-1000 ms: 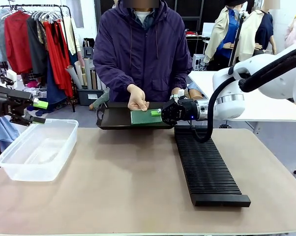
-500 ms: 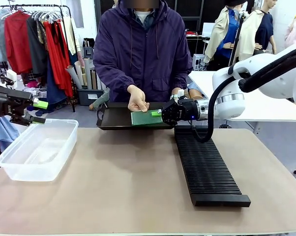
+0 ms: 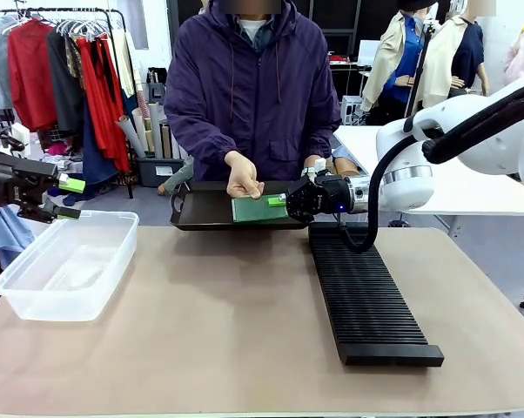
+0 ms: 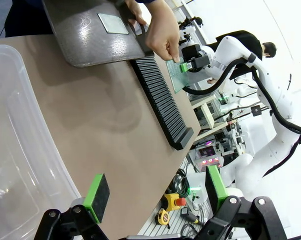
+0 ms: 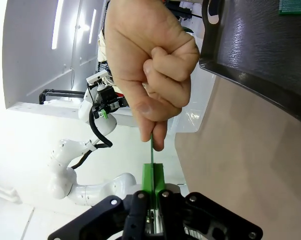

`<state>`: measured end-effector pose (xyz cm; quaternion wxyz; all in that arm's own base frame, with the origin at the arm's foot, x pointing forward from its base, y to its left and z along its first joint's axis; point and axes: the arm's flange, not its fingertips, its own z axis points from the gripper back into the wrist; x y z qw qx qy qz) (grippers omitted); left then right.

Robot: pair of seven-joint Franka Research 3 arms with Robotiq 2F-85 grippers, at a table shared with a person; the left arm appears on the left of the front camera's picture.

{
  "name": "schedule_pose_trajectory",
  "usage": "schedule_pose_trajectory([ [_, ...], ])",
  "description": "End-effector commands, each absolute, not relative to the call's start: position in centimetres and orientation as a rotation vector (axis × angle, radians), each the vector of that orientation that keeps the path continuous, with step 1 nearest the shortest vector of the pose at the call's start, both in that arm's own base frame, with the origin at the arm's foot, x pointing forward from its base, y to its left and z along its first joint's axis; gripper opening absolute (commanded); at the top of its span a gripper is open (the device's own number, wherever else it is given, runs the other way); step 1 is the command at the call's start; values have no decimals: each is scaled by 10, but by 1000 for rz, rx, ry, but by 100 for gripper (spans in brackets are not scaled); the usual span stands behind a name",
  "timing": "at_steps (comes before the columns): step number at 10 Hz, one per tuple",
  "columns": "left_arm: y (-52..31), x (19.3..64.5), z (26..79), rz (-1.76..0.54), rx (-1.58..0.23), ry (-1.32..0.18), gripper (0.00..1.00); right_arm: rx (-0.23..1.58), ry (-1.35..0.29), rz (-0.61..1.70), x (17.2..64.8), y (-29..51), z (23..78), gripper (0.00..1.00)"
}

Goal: Sort PCBs into racks and boxes based on the side picked up.
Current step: If the short side of the Blank PCB is picked up, insert it into the PCB Rack ; if the long side is picked up, place it in the Organizing box.

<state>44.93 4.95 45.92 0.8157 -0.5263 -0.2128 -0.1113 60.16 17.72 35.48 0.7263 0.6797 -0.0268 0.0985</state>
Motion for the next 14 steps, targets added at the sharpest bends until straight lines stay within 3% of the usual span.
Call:
schedule_pose_trajectory([
  [1,50,449,460,-236,-1121,-456,100,1510,-65,212,601,179,355,0],
  [14,50,449,460,-236,-1121,-456,100,1510,-65,212,601,179,355,0],
])
